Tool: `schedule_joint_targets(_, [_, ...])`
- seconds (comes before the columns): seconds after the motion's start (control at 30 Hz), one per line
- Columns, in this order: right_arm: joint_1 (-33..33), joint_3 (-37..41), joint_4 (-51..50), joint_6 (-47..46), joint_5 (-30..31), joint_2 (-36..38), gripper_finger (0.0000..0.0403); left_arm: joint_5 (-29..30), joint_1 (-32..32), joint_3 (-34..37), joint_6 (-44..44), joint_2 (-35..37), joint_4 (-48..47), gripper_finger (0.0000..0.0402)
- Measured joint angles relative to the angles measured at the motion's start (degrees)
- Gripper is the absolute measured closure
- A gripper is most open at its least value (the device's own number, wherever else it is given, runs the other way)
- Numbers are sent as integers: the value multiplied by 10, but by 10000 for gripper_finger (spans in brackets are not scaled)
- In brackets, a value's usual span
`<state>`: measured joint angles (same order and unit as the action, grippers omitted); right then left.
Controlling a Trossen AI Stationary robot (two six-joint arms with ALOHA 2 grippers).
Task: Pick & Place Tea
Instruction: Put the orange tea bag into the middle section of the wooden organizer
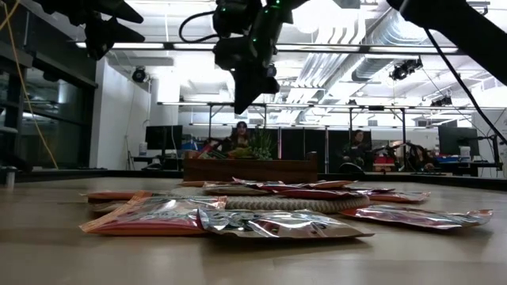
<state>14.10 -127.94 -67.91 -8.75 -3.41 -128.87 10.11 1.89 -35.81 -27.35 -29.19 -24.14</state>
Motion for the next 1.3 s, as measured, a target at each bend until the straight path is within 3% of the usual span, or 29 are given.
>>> schedule_joint_targets(0.3, [-7,1,-27,26,-4,11,403,0,0,0,0,0,-1,229])
schedule_joint_targets(1.07, [-3,7,-96,-1,24,149,403,0,0,0,1,0,-18,229])
schedule_joint_targets(1.3, [-3,6,-146,-19,-8,160,403,0,0,0,4,0,-18,229])
